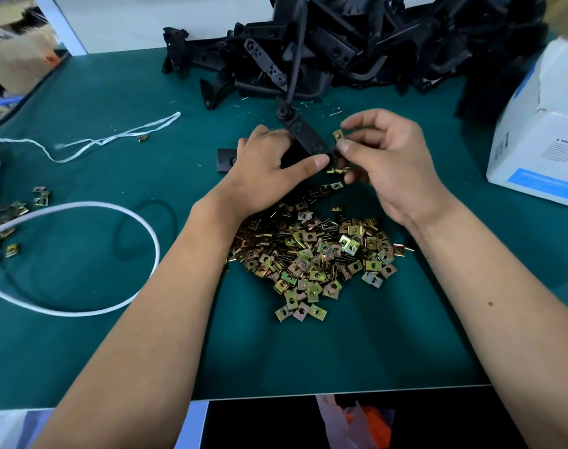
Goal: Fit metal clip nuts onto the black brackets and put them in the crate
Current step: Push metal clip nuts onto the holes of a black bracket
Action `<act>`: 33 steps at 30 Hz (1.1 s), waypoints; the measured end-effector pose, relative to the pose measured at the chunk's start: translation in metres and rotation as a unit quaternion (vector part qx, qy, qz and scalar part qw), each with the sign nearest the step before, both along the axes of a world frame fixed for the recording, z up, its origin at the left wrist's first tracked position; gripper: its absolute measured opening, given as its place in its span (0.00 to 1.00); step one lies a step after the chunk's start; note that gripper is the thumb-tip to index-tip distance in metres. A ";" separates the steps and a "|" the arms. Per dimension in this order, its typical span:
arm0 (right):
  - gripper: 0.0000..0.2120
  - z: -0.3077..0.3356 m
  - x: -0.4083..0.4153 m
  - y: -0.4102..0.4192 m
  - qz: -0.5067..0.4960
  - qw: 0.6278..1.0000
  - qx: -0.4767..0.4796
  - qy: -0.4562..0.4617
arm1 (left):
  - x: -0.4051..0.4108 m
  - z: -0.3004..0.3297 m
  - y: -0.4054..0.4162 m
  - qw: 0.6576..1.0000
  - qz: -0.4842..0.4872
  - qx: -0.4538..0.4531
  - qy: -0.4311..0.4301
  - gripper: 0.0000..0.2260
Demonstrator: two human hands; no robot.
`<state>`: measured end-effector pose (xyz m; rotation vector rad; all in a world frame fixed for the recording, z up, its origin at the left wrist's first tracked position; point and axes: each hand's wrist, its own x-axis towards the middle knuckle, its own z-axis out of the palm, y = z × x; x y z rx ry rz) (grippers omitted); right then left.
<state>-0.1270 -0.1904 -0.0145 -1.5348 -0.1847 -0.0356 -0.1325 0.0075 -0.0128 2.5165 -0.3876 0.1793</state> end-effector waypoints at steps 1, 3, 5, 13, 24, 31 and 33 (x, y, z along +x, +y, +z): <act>0.08 0.000 0.000 -0.001 -0.003 1.000 0.004 -0.001 | 0.001 0.000 0.000 1.000 -0.004 0.003 -0.001 0.15; 0.06 0.001 0.000 -0.003 -0.002 1.000 0.004 -0.002 | 0.001 -0.001 0.000 1.000 -0.003 0.007 -0.003 0.08; 0.06 0.001 0.001 -0.005 0.000 1.000 -0.002 -0.001 | 0.000 -0.001 0.000 1.000 -0.004 -0.009 -0.007 0.09; 0.06 -0.002 0.003 -0.003 0.014 1.000 -0.016 0.006 | -0.003 -0.001 -0.001 0.999 -0.003 -0.023 -0.031 0.20; 0.01 -0.004 0.000 0.000 -0.022 0.999 -0.033 0.014 | 0.007 -0.010 0.000 0.998 0.003 0.044 -0.050 0.33; 0.11 -0.001 -0.001 0.001 -0.015 0.999 0.022 0.029 | 0.010 -0.011 -0.006 0.987 0.034 0.140 -0.070 0.40; 0.12 -0.001 -0.001 0.000 -0.002 0.999 0.024 0.024 | 0.010 -0.011 -0.006 0.987 0.031 0.144 -0.062 0.42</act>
